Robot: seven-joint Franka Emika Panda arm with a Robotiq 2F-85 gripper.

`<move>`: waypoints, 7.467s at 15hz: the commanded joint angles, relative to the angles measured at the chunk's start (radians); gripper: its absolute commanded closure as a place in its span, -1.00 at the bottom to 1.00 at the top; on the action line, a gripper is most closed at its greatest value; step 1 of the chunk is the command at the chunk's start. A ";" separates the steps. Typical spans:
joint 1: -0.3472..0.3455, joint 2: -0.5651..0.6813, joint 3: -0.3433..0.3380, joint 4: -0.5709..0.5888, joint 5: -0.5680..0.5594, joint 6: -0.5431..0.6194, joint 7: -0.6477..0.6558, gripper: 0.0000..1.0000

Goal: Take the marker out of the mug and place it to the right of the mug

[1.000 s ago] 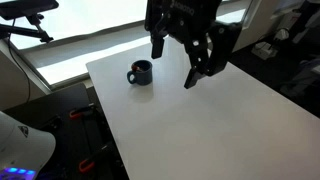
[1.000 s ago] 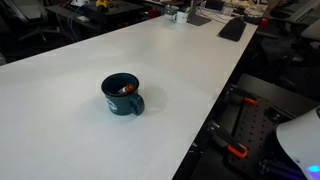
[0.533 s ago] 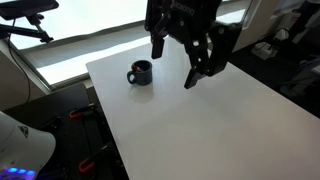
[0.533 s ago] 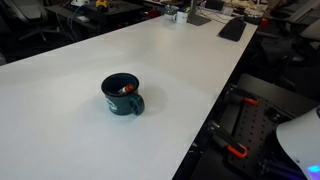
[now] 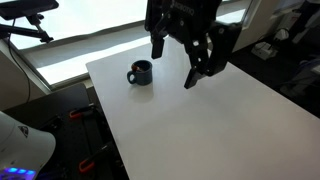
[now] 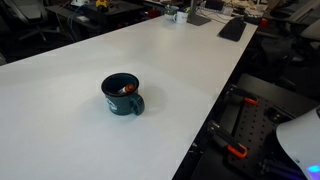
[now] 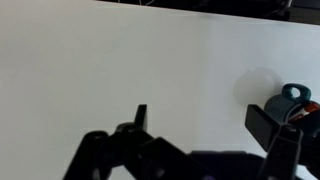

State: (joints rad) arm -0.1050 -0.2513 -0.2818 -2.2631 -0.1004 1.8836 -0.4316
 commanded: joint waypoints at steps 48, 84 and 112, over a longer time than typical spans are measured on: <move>0.170 0.199 0.319 0.047 0.241 0.012 0.207 -1.00; 0.148 0.557 0.403 0.177 0.224 0.055 -0.148 -1.00; 0.168 0.807 0.456 0.334 0.223 0.097 -0.011 -0.47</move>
State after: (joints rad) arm 0.0643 0.5298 0.1728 -1.9637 0.1380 1.9912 -0.4681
